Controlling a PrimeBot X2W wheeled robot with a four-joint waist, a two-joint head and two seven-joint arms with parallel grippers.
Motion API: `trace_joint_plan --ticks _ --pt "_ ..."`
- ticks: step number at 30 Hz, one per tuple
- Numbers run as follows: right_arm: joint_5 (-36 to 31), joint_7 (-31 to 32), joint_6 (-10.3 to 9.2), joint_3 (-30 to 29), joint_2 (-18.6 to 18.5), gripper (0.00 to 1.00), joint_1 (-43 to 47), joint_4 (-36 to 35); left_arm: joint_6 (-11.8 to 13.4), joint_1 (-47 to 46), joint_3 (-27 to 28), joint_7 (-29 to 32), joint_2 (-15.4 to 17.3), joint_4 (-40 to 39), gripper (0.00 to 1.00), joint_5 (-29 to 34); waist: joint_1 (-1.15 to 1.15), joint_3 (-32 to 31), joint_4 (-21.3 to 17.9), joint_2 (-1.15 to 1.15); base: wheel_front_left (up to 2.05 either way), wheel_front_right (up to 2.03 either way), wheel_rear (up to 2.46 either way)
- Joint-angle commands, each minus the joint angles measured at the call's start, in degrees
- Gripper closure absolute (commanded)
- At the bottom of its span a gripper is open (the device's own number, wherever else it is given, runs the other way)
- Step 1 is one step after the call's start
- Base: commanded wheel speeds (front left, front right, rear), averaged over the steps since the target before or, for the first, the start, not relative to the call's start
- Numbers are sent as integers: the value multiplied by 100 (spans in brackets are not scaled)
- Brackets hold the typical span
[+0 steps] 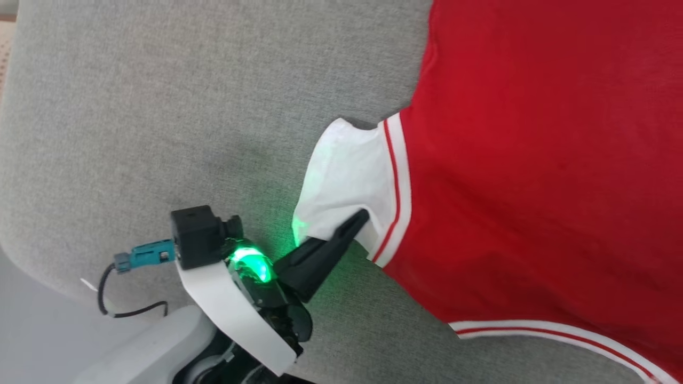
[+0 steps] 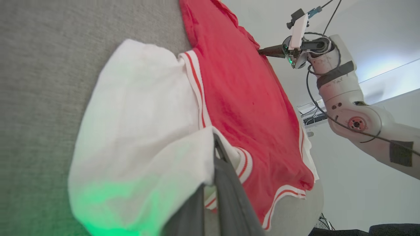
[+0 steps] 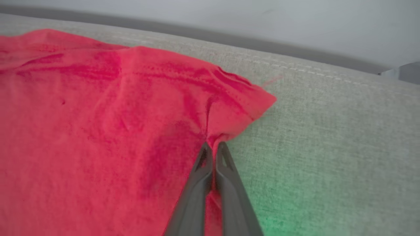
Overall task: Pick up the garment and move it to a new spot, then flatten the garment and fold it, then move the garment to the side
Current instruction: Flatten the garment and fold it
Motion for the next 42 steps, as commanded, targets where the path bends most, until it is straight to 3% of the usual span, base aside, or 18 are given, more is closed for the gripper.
trace_joint_plan --ticks 1,8,13,19,23,28,35,41,42 --pt "96 -19 0 76 -28 100 245 27 -12 45 59 -36 47 44 100 -2 0 -150 -134 0 0 0 0" --pt "940 -223 0 573 -358 100 1028 -757 -12 365 393 -52 279 259 100 -122 0 -645 -673 0 0 0 0" --pt "1593 -382 0 786 -858 100 2051 -1629 -12 568 659 -56 449 388 100 -241 0 -982 -1065 0 0 0 0" --pt "2159 -709 0 691 -1300 100 3462 -2497 -12 780 898 -54 572 499 100 -301 0 -1326 -1391 0 0 0 0" --pt "2467 -1154 0 270 -1391 100 5109 -3233 39 1083 1096 -55 657 618 100 -319 0 -1629 -1657 0 0 0 0" --pt "2453 -1505 0 -216 -1005 100 6775 -4016 40 1384 1310 -56 676 739 100 -342 0 -1825 -1847 0 0 0 0" --pt "2047 -1228 0 -530 -102 100 8836 -5396 23 1668 1560 -56 659 902 100 -421 0 -1903 -2014 0 0 0 0" --pt "1688 -1116 0 -568 542 100 9189 -5876 6 1699 1589 -56 641 972 100 -446 0 -1868 -2106 0 0 0 0" --pt "1623 -1160 1 -639 623 76 9156 -5921 3 1699 1589 -56 638 979 100 -438 0 -1864 -2116 0 0 0 0"
